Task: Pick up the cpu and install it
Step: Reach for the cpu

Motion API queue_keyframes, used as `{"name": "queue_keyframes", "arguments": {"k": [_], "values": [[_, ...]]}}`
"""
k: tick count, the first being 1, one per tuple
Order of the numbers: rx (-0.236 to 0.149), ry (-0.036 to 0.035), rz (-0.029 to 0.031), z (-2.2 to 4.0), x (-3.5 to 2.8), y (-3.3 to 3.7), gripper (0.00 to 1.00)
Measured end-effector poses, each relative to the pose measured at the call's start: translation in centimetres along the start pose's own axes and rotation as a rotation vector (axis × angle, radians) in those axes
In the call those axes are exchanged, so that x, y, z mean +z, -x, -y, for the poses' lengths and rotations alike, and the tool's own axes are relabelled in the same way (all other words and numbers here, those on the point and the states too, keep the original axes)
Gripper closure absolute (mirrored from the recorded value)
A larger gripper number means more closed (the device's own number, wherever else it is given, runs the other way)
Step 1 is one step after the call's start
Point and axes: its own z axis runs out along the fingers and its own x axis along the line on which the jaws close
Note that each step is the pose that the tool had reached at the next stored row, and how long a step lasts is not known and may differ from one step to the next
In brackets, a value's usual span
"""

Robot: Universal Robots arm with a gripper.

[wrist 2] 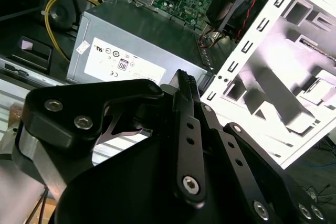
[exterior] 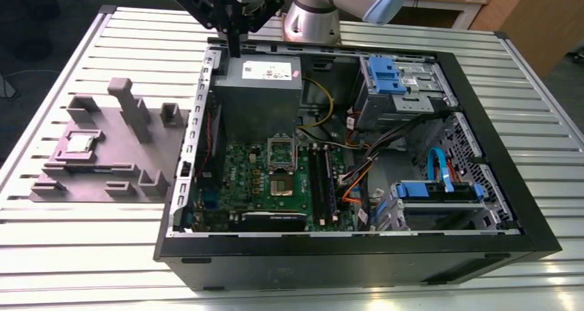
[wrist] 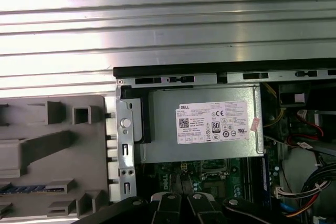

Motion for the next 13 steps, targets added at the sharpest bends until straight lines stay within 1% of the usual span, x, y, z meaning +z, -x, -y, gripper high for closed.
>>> {"name": "queue_keyframes", "arguments": {"k": [13], "values": [[0.0,-0.0001,0.0,0.02,0.01,-0.25,0.89]]}}
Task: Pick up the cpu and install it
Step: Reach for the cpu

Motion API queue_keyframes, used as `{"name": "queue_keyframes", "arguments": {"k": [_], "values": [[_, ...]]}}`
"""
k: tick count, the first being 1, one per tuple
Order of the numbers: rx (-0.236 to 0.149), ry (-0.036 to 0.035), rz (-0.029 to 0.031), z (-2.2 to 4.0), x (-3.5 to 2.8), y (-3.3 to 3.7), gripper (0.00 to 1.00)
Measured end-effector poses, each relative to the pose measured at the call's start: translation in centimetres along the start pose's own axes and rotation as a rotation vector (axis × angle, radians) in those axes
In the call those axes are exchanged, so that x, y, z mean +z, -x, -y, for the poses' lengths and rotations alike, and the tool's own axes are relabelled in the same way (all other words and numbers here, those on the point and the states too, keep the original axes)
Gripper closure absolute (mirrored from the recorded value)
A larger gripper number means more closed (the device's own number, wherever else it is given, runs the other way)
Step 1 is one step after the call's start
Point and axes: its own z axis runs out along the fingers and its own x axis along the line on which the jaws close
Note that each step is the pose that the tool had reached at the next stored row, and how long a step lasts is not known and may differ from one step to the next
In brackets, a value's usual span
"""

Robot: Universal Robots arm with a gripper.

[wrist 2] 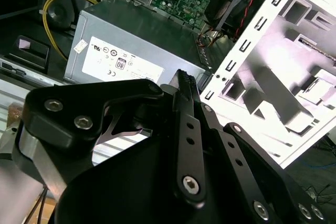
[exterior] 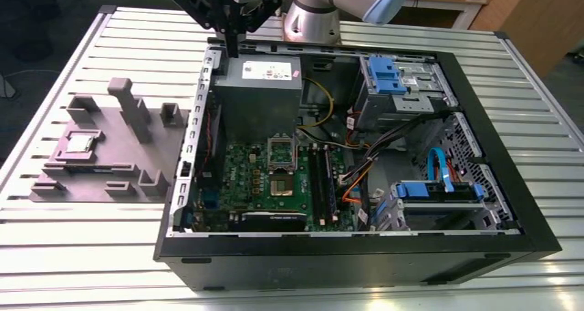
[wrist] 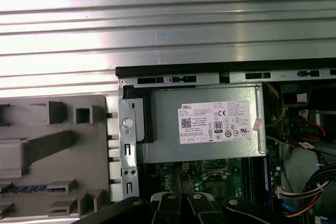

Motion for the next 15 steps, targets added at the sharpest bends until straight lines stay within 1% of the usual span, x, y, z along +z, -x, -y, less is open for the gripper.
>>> {"name": "queue_keyframes", "arguments": {"k": [15], "values": [[0.0,0.0,0.0,0.03,0.01,-0.36,0.89]]}}
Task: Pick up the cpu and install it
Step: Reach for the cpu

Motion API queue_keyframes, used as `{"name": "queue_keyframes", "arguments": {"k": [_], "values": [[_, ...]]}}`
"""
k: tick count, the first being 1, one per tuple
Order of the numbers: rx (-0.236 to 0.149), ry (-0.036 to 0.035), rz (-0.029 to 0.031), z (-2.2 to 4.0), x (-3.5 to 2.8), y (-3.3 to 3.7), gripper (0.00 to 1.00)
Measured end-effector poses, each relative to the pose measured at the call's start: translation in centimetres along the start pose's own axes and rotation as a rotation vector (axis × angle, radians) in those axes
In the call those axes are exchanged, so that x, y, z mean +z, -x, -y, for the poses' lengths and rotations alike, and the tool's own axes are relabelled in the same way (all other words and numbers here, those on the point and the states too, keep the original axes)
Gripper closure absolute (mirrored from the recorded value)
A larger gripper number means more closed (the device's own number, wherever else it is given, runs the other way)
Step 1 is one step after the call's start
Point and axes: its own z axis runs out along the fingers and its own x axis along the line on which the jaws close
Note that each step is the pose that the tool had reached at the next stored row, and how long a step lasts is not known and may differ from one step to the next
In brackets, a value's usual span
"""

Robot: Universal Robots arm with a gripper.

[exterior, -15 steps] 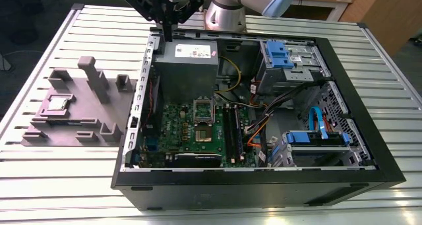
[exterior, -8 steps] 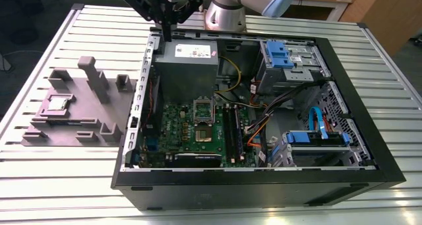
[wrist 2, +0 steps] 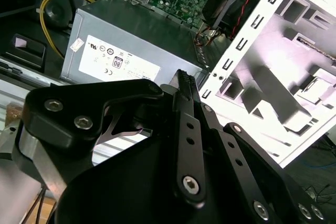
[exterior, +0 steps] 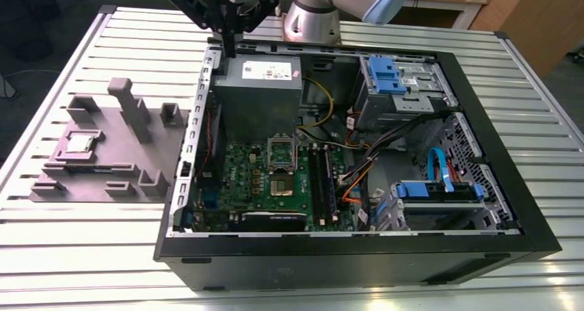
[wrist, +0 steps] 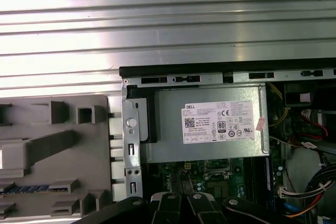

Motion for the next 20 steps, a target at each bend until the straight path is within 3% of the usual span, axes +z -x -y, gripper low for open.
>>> {"name": "queue_keyframes", "arguments": {"k": [20], "values": [[0.0,0.0,0.0,0.03,0.03,-0.41,0.89]]}}
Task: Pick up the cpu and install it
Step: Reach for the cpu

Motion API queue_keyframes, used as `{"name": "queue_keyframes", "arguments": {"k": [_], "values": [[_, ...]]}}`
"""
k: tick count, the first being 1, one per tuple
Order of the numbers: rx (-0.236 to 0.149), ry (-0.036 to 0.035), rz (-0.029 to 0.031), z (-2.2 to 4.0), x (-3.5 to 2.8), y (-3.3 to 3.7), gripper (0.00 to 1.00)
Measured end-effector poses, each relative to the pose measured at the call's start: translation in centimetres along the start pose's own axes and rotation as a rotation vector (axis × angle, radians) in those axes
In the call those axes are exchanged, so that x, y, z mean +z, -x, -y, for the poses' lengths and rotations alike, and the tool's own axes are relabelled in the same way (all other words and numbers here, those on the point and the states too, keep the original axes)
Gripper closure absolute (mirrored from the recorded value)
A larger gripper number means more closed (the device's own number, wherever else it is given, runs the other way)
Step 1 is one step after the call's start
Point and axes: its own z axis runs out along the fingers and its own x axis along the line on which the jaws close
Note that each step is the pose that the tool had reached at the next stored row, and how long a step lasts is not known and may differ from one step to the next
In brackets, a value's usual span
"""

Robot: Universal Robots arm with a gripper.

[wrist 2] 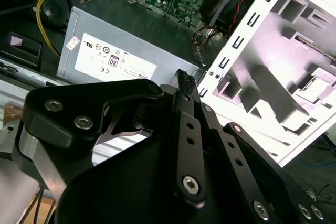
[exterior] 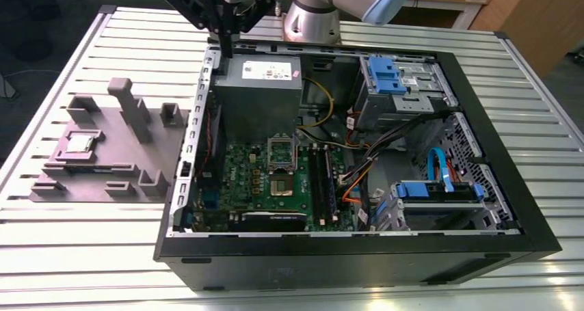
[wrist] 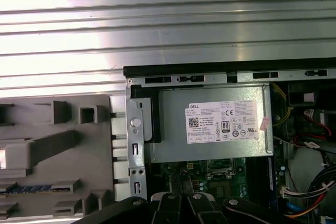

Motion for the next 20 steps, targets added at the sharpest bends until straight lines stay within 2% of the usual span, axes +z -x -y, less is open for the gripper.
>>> {"name": "queue_keyframes", "arguments": {"k": [20], "values": [[0.0,0.0,0.0001,0.03,0.04,-0.41,0.89]]}}
